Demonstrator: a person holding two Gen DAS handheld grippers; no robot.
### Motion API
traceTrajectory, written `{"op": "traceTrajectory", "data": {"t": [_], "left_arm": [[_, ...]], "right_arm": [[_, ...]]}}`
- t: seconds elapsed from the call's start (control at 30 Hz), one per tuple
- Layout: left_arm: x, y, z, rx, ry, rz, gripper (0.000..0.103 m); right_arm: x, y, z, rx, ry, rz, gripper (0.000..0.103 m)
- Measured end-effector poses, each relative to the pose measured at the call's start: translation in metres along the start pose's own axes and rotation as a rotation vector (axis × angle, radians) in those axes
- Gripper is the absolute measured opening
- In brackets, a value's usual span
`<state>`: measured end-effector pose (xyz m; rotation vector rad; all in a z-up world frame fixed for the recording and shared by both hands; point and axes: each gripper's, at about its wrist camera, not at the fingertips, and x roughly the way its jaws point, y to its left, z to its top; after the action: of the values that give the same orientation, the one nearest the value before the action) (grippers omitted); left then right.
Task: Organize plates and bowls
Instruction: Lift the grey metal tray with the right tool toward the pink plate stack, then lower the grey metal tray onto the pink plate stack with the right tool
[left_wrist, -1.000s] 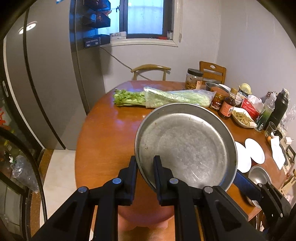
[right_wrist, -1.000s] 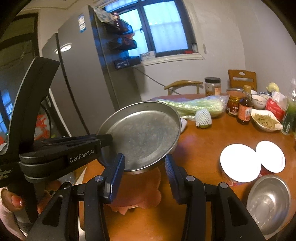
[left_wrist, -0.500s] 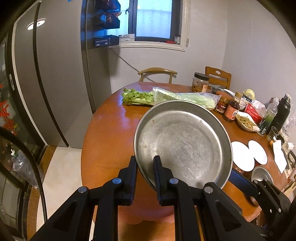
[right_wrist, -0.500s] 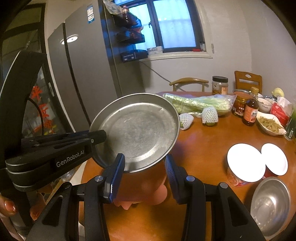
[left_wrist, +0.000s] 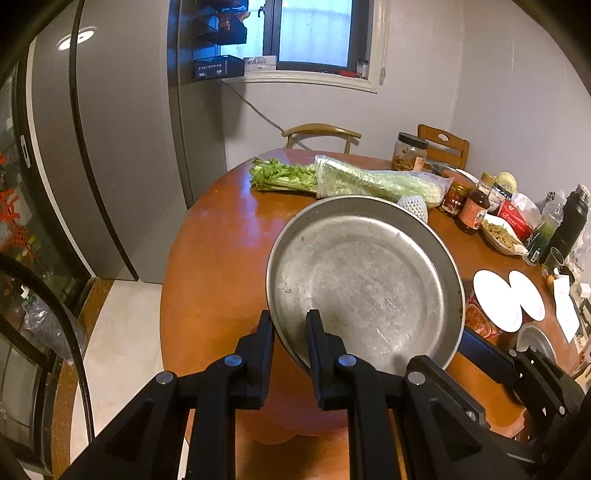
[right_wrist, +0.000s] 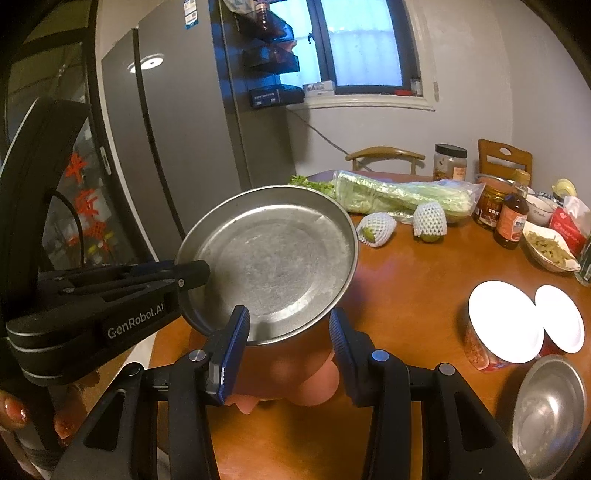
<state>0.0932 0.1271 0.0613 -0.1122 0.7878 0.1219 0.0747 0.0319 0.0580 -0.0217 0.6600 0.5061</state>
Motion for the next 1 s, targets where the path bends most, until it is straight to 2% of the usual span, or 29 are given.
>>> {"op": "traceTrajectory", "data": {"t": [0.6, 1.0], "left_arm": [[0.038, 0.008, -0.03, -0.023, 0.074, 0.026, 0.016], [0.045, 0.014, -0.045, -0.041, 0.085, 0.038, 0.017]], "right_arm": [[0.038, -0.003, -0.021, -0.043, 0.104, 0.009, 0.047], [0.052, 0.001, -0.033, -0.071, 0.135, 0.004, 0.047]]}}
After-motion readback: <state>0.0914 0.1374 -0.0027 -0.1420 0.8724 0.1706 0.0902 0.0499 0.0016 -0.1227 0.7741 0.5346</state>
